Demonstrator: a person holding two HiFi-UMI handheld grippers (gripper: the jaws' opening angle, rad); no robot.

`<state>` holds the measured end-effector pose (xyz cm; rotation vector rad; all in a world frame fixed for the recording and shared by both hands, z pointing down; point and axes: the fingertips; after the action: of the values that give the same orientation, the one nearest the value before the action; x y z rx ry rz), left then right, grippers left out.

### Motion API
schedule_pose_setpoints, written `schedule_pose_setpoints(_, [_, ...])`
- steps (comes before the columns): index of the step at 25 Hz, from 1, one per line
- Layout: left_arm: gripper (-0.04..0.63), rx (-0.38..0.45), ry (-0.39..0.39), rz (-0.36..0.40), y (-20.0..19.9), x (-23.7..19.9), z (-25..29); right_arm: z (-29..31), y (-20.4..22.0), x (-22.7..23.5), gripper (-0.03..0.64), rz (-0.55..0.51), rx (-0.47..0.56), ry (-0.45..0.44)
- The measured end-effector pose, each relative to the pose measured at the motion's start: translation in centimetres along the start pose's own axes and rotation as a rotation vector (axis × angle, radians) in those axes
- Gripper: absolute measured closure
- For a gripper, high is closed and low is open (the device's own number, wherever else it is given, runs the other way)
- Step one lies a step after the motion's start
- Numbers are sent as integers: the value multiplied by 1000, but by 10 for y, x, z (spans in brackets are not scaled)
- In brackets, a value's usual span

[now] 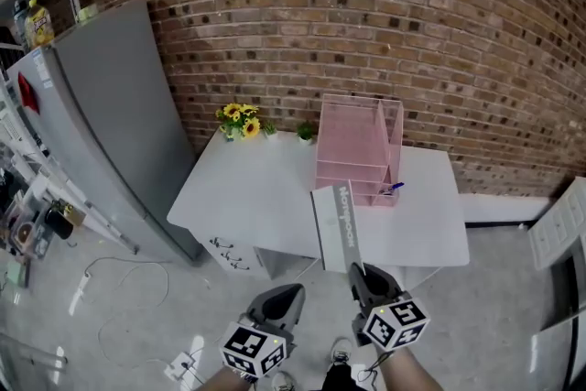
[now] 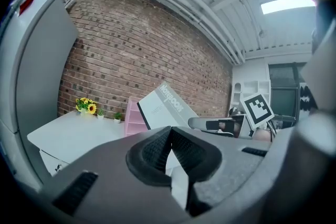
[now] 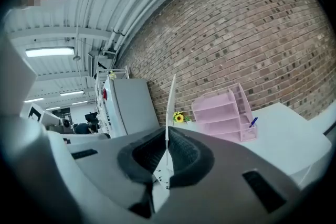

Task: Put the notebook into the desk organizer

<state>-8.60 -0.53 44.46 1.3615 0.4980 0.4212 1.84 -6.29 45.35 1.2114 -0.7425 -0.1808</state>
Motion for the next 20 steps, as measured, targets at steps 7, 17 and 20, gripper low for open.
schedule_pose_setpoints(7, [591,-9,-44,0,-8,3,73,27,-25,61,604,11,-29,-52])
schedule_pose_setpoints(17, [591,-18,-109,-10,-13,14,149,48,-49,132,604,26,-76,-108])
schedule_pose_setpoints(20, [591,-23,-119,-11,-12,18,162,50,-51,147,604,35,-84,-118])
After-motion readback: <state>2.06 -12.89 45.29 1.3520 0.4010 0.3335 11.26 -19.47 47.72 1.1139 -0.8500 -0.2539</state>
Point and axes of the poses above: the fingertips, and each gripper's own axes: z forward along the fingers, x to its right, y out of its underside, and after that the axes turned 8 degrees about z, right-handed
